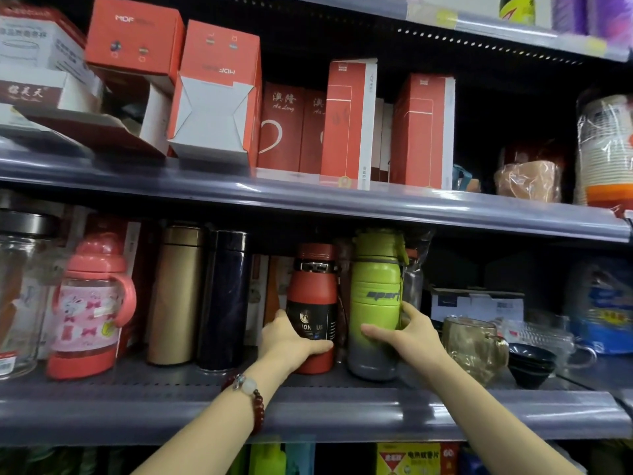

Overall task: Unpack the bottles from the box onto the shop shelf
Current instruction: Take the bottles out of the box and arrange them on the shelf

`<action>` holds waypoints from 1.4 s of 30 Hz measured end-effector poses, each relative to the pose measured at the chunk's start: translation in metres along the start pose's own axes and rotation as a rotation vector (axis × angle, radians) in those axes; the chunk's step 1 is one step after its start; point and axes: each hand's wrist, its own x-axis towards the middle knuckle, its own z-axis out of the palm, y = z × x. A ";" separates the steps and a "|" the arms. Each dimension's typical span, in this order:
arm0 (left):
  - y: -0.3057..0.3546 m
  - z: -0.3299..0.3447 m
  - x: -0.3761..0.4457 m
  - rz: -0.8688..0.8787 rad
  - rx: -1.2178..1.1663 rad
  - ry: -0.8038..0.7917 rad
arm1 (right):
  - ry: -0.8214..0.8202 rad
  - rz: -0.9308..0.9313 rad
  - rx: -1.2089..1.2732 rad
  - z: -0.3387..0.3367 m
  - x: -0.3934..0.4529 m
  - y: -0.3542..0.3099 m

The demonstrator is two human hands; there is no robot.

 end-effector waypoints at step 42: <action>-0.001 -0.154 -0.037 0.172 0.071 0.326 | 0.293 -0.523 -0.529 0.117 -0.076 -0.089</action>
